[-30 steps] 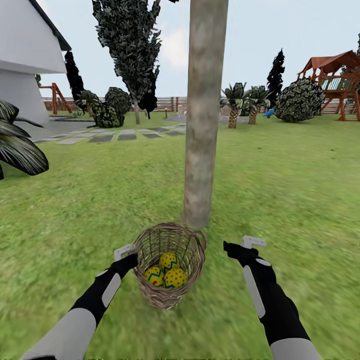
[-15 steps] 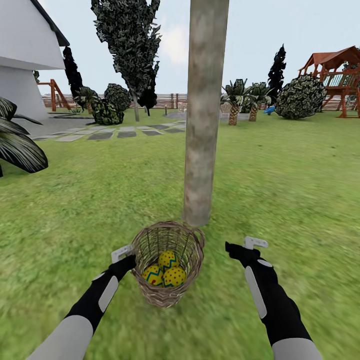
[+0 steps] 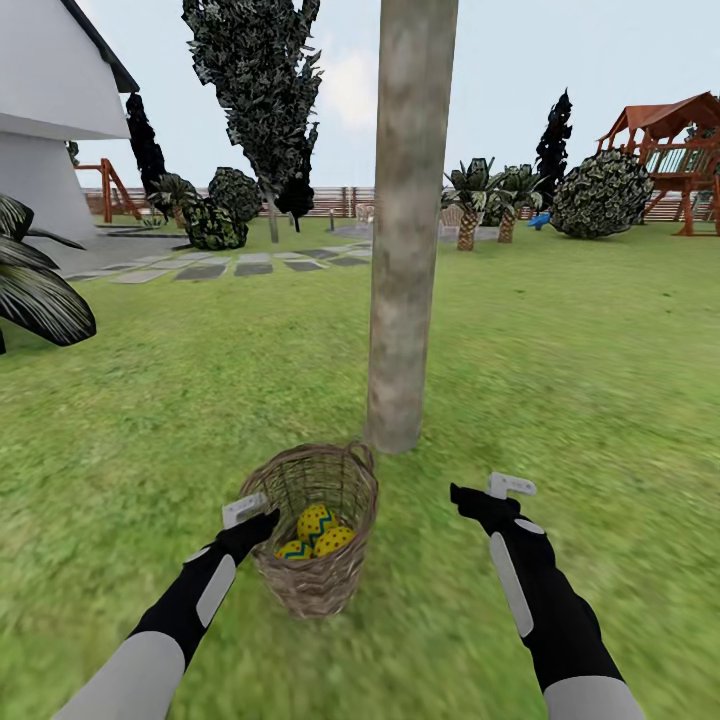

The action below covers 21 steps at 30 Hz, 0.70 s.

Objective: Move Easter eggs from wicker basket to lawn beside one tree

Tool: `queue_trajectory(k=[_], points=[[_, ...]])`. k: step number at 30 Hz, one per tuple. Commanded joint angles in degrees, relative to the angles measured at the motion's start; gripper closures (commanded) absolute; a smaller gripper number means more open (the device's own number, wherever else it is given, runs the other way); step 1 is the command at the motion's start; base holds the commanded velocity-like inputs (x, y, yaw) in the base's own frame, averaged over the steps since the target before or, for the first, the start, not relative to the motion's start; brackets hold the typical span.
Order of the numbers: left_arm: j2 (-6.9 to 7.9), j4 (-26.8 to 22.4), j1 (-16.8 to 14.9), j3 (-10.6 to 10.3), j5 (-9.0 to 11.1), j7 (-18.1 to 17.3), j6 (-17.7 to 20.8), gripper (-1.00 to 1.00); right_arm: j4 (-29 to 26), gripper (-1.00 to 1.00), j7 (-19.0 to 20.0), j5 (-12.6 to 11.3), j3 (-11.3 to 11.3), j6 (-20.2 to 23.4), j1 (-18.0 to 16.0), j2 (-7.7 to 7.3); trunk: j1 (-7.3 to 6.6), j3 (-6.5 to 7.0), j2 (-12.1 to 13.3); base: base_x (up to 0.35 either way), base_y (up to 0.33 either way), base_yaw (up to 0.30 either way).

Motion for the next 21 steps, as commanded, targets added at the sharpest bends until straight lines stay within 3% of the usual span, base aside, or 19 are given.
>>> queue_trajectory(k=[1,17,21], points=[[-0.05,1.5,0.0,0.3,0.5,-0.1,0.4,-1.0,-0.1,-1.0,-0.4,-0.6,0.0,0.2,0.0,0.03,0.0,-0.06,0.0,0.0,0.0,0.0],[-0.05,1.4,0.0,0.4,0.5,-0.2,0.3,-1.0,-0.2,-1.0,-0.4,-0.7,-0.1,0.2,0.0,-0.05,0.0,-0.06,0.0,0.0,0.0,0.0],[-0.05,1.4,0.0,0.4,0.5,-0.1,0.3,-1.0,-0.2,-1.0,-0.4,-0.7,-0.1,0.2,0.0,-0.05,-0.1,0.82,0.0,0.0,0.0,0.0]])
